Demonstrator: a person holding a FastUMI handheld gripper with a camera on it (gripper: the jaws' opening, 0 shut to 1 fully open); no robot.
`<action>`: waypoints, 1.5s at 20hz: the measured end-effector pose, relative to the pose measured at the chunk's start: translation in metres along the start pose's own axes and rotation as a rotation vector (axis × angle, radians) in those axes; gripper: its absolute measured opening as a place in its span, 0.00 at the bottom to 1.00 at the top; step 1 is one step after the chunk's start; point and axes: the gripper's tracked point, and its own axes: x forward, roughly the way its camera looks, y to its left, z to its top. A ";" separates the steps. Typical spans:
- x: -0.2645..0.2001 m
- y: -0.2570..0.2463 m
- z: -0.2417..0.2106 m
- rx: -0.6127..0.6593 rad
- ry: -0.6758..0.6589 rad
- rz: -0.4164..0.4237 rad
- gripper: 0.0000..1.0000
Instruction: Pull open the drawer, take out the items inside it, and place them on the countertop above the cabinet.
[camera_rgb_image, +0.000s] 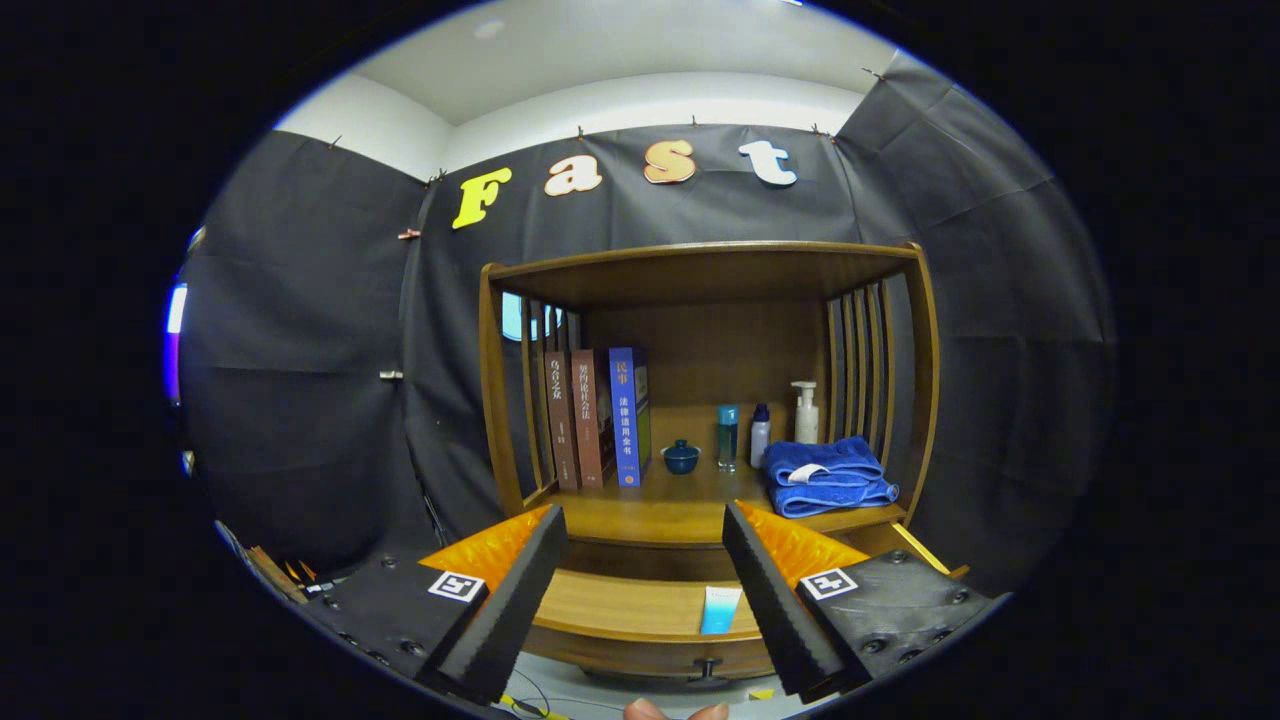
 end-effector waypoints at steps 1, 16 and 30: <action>0.001 -0.002 0.002 -0.001 -0.003 -0.006 0.99; 0.070 -0.024 -0.090 -0.032 0.421 0.046 0.99; 0.119 -0.102 -0.276 0.056 1.191 -0.165 0.94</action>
